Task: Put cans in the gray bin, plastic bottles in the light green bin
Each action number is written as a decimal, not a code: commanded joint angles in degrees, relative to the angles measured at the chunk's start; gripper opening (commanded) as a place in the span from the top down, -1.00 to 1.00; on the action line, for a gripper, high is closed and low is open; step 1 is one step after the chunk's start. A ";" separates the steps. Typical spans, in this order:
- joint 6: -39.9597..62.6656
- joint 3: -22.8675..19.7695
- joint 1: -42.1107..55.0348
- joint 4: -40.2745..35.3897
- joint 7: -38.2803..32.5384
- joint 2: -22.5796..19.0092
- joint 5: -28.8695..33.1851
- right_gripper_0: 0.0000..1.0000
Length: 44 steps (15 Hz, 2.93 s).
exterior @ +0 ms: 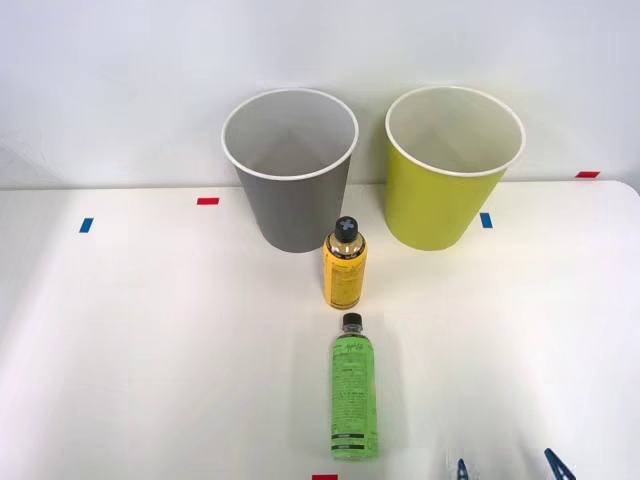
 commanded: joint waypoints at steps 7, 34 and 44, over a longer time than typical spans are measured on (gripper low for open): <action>47.98 2.70 -0.90 -30.81 -1.89 -4.02 -2.32 -1.00; 130.33 16.06 -64.36 -37.93 -55.06 -26.26 -30.88 -1.00; 143.96 17.02 -73.67 -32.57 -54.71 -18.61 -39.50 -1.00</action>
